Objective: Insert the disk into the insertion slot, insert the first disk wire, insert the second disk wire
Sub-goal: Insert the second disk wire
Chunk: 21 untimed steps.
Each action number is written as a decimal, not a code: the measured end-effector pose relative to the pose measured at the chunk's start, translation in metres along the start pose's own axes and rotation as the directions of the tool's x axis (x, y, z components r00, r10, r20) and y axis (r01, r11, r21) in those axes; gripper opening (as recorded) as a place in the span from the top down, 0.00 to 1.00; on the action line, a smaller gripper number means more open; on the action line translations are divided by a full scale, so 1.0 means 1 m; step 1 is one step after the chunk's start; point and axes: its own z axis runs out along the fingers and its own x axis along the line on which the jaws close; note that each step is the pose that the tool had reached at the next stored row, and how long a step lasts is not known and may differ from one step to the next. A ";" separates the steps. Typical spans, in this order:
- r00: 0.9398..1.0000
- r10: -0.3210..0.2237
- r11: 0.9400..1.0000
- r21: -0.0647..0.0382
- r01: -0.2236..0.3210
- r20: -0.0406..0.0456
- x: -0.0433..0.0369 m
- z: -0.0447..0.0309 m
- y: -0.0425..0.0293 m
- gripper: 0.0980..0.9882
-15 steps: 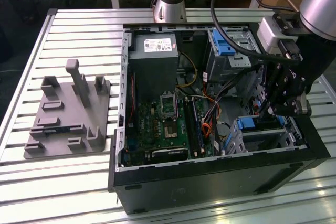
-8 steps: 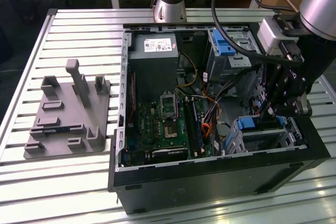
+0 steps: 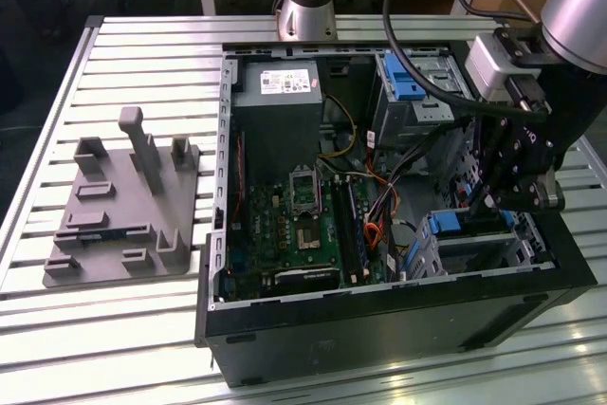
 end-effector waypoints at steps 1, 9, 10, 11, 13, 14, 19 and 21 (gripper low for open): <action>1.000 -0.002 1.000 0.000 0.002 0.000 0.0000 0.0000 0.0000 0.94; 1.000 -0.013 1.000 0.000 0.013 -0.001 0.0005 0.0007 0.0000 0.94; 1.000 -0.013 1.000 0.000 0.013 -0.001 0.0005 0.0011 0.0000 0.94; 1.000 -0.012 1.000 0.000 0.012 -0.001 0.0005 0.0012 -0.0001 0.94; 1.000 -0.012 1.000 0.000 0.012 -0.001 0.0005 0.0014 -0.0005 0.94; 1.000 -0.013 1.000 0.000 0.013 -0.001 0.0005 0.0014 -0.0009 0.94; 1.000 -0.012 1.000 0.000 0.012 -0.001 0.0005 0.0013 -0.0024 0.94; 1.000 -0.012 1.000 0.000 0.012 -0.002 0.0005 0.0012 -0.0025 0.94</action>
